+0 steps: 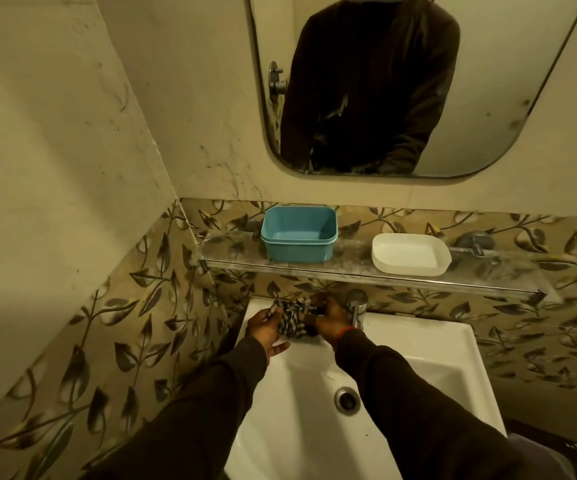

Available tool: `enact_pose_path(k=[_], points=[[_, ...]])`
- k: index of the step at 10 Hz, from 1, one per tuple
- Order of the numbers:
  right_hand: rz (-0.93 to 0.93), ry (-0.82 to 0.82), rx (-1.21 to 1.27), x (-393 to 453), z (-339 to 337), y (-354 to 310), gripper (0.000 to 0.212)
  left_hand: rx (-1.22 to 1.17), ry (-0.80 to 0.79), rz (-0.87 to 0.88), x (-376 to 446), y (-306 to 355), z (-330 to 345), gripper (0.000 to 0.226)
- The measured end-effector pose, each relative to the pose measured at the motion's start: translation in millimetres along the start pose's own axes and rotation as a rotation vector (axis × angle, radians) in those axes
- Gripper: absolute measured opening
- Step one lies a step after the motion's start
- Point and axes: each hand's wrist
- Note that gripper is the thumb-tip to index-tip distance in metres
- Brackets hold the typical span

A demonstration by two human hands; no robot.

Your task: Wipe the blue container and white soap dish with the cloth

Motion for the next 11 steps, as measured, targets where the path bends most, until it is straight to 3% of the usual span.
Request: enact_pose_path(k=[2, 4, 5, 7, 8, 9, 11], points=[[0.026, 0.039, -0.057, 26.4, 11.3, 11.2, 0.035, 0.019, 0.012, -0.027, 27.4, -7.9, 0.0, 0.044], [0.013, -0.077, -0.164, 40.9, 20.4, 16.8, 0.038, -0.025, 0.056, -0.047, 56.3, -17.3, -13.0, 0.043], [0.004, -0.077, -0.385, 44.8, 26.0, 20.2, 0.045, 0.046, 0.113, 0.02, 62.3, -22.1, -10.9, 0.045], [0.12, -0.106, -1.142, 47.3, 34.3, 39.2, 0.077, 0.169, -0.03, 0.053, 49.0, -34.6, -5.8, 0.062], [-0.005, -0.049, -1.095, 38.7, 36.2, 36.4, 0.072, 0.193, -0.021, 0.087, 40.1, -29.7, -4.1, 0.06], [-0.25, -0.006, -0.781, 21.0, 28.2, 34.7, 0.053, 0.231, 0.024, 0.182, 27.9, -27.1, -8.4, 0.048], [-0.592, -0.015, -0.715, -34.3, -0.3, 23.6, 0.025, 0.188, 0.158, 0.395, -15.6, -27.4, -1.2, 0.03]])
Point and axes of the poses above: each hand's wrist, its own x-axis towards the middle knuckle, its own z-axis out of the palm, y = z × x, and after that the axes turned 12 degrees about z, right-handed
